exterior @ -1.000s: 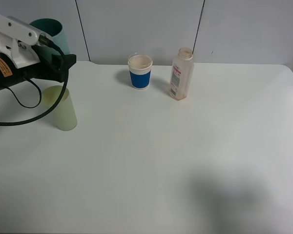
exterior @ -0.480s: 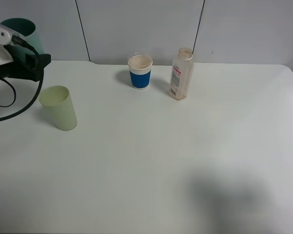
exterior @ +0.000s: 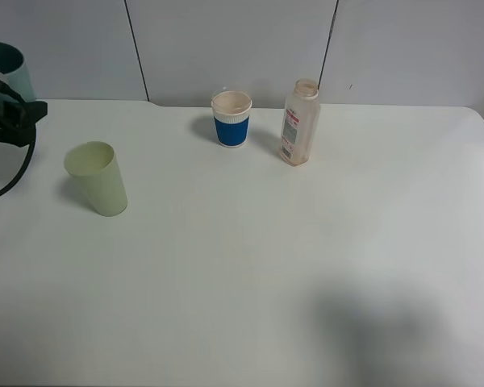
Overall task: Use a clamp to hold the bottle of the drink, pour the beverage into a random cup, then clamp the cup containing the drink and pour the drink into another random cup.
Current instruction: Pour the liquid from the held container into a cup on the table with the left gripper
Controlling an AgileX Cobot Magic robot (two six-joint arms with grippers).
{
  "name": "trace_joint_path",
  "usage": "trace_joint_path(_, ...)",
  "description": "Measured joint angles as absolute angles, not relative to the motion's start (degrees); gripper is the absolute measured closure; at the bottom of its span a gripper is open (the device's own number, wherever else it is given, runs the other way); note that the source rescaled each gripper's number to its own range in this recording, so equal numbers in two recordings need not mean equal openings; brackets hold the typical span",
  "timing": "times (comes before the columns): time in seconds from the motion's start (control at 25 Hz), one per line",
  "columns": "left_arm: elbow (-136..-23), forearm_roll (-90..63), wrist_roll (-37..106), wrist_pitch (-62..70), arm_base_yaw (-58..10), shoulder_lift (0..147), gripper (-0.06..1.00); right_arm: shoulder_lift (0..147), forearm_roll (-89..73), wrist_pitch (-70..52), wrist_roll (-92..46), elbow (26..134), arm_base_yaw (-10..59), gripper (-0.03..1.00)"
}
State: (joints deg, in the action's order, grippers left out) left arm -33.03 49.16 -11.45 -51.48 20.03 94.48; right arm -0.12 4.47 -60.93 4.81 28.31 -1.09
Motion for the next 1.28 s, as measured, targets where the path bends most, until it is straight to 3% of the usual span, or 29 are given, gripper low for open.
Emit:
trace_joint_path(0.24,-33.0,53.5,-10.7,-51.5,22.7,94.5,0.94,-0.1,4.5,-60.9,4.8,28.3,-1.1,-0.03)
trace_joint_path(0.56,-33.0,55.9,0.0,-51.5,22.7,94.5,0.94,-0.1,4.5,-60.9,4.8,28.3,-1.1,-0.03)
trace_joint_path(1.28,-33.0,56.2,5.7,-51.5,22.7,94.8,0.94,-0.1,4.5,-60.9,4.8,28.3,-1.1,-0.03)
